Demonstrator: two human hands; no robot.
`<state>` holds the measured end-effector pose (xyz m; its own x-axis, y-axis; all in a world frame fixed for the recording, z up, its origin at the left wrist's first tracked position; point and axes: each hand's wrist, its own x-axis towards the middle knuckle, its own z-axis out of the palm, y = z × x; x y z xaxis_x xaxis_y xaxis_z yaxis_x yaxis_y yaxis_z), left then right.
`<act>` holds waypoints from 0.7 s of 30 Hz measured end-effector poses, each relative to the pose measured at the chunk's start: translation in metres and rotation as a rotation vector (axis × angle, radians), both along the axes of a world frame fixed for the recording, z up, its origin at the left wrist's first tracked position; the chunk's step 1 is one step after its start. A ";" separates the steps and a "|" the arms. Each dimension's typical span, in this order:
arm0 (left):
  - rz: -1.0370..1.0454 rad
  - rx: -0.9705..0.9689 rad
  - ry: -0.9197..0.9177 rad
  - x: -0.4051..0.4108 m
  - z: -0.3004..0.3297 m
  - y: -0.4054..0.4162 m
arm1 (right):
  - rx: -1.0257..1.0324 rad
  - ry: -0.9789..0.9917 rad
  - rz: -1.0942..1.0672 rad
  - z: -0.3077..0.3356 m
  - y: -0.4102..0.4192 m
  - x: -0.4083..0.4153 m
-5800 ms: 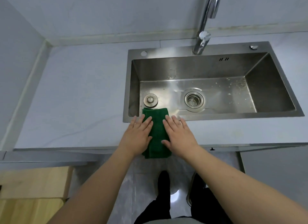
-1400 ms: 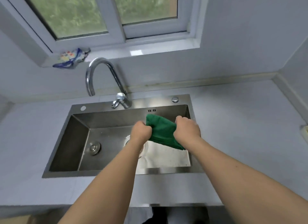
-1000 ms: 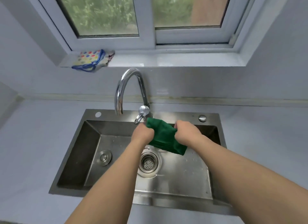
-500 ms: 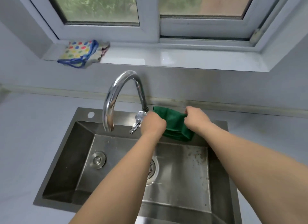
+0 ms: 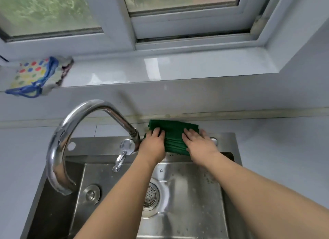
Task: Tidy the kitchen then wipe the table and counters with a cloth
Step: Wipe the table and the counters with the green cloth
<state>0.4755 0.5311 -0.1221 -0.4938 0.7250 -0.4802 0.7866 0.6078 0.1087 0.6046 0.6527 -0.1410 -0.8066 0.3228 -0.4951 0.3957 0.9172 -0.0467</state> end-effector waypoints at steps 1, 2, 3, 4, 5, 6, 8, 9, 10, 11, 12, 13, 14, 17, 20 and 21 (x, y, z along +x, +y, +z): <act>-0.005 0.000 0.016 0.000 0.000 0.002 | 0.008 -0.008 0.011 0.002 0.004 -0.001; -0.016 -0.010 0.025 0.000 0.000 0.007 | 0.012 -0.014 0.009 0.003 0.010 0.000; -0.024 -0.024 0.029 0.001 0.000 0.014 | 0.016 -0.020 0.012 0.005 0.018 0.000; -0.023 -0.039 0.025 0.002 0.002 0.018 | 0.017 -0.023 0.017 0.006 0.023 0.000; -0.019 -0.049 0.022 0.003 0.004 0.023 | 0.015 -0.026 0.021 0.006 0.028 0.000; -0.013 -0.056 0.020 0.005 0.005 0.027 | 0.012 -0.027 0.024 0.006 0.032 0.001; 0.004 -0.064 0.010 0.008 0.007 0.031 | 0.009 -0.034 0.019 0.005 0.036 0.001; 0.005 -0.068 0.009 0.013 0.009 0.036 | 0.006 -0.031 0.011 0.005 0.040 0.006; -0.004 -0.070 0.015 0.016 0.010 0.040 | 0.002 -0.028 0.003 0.006 0.044 0.010; -0.020 -0.072 0.029 0.019 0.011 0.042 | 0.000 -0.029 -0.001 0.007 0.047 0.014; -0.040 -0.073 0.048 0.023 0.012 0.048 | -0.008 -0.026 -0.008 0.009 0.053 0.020; -0.052 -0.074 0.062 0.027 0.012 0.053 | -0.014 -0.026 -0.014 0.010 0.057 0.026; -0.054 -0.078 0.070 0.030 0.011 0.058 | -0.021 -0.027 -0.019 0.011 0.061 0.030; -0.037 -0.102 0.064 0.041 0.010 0.073 | -0.040 -0.019 -0.052 0.011 0.072 0.040; -0.065 -0.138 0.065 0.052 0.013 0.092 | -0.062 -0.016 -0.085 0.012 0.086 0.052; -0.081 -0.146 0.070 0.056 0.014 0.098 | -0.063 -0.018 -0.092 0.013 0.092 0.056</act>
